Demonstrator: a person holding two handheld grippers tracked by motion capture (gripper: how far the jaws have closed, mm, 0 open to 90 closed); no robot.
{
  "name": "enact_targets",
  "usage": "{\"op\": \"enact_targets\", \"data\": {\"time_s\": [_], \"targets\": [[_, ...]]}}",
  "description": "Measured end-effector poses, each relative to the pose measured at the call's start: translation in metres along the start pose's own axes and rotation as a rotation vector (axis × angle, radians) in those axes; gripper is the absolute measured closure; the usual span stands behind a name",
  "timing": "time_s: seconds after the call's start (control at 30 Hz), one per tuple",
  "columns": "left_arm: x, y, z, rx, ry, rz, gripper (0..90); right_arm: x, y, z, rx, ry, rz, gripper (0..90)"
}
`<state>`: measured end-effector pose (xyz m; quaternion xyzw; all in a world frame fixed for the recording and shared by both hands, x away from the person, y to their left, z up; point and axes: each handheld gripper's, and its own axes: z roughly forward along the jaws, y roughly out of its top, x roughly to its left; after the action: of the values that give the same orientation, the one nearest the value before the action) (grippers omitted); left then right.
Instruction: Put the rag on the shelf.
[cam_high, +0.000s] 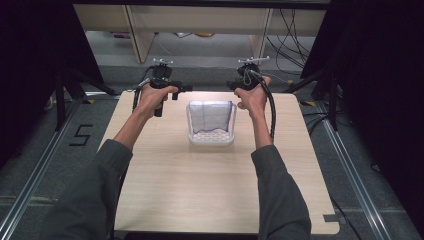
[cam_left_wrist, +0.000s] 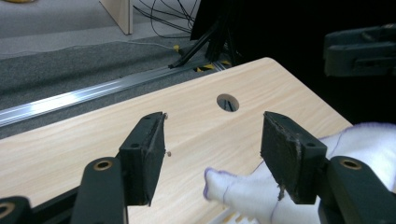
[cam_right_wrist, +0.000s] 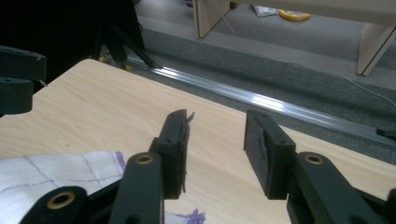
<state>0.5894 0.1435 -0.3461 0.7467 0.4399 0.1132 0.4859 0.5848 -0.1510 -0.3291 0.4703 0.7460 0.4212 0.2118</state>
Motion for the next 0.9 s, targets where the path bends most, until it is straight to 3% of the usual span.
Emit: {"op": "enact_targets", "data": {"time_s": [0.1,0.13,0.17,0.4,0.43,0.47,0.5,0.63,0.7,0.83,0.9], "targets": [[0.001,-0.004,-0.006,-0.011,-0.008,-0.022,36.7,0.001,-0.003,-0.005,-0.001,0.021,0.003,58.5],[0.001,-0.006,-0.009,-0.008,-0.007,-0.020,35.7,0.002,-0.004,-0.007,0.010,0.022,0.004,58.2],[0.001,-0.007,-0.011,-0.004,-0.011,-0.015,34.8,0.001,-0.005,-0.008,0.012,0.019,-0.024,57.8],[-0.002,-0.015,-0.023,0.002,-0.041,-0.004,33.5,0.003,-0.009,-0.020,0.009,0.043,-0.030,57.4],[-0.003,-0.015,-0.025,0.006,-0.033,0.009,33.0,0.003,-0.009,-0.022,0.011,0.048,-0.048,57.5],[-0.003,-0.016,-0.026,0.012,-0.017,0.030,33.0,0.006,-0.011,-0.024,0.021,0.050,-0.017,57.4],[-0.003,-0.017,-0.027,0.014,0.001,0.043,33.0,0.006,-0.011,-0.025,0.016,0.055,-0.034,57.3],[-0.004,-0.020,-0.030,0.015,-0.034,0.023,32.8,0.009,-0.013,-0.030,0.016,0.058,-0.062,56.5],[-0.005,-0.023,-0.032,0.016,-0.035,0.031,32.3,0.012,-0.014,-0.033,0.016,0.066,-0.044,55.3],[-0.008,-0.027,-0.035,0.019,-0.048,0.024,31.6,0.014,-0.015,-0.036,0.009,0.077,-0.071,52.0],[-0.009,-0.027,-0.037,0.012,-0.060,0.022,31.2,0.017,-0.016,-0.038,0.005,0.073,-0.054,50.2]]}}
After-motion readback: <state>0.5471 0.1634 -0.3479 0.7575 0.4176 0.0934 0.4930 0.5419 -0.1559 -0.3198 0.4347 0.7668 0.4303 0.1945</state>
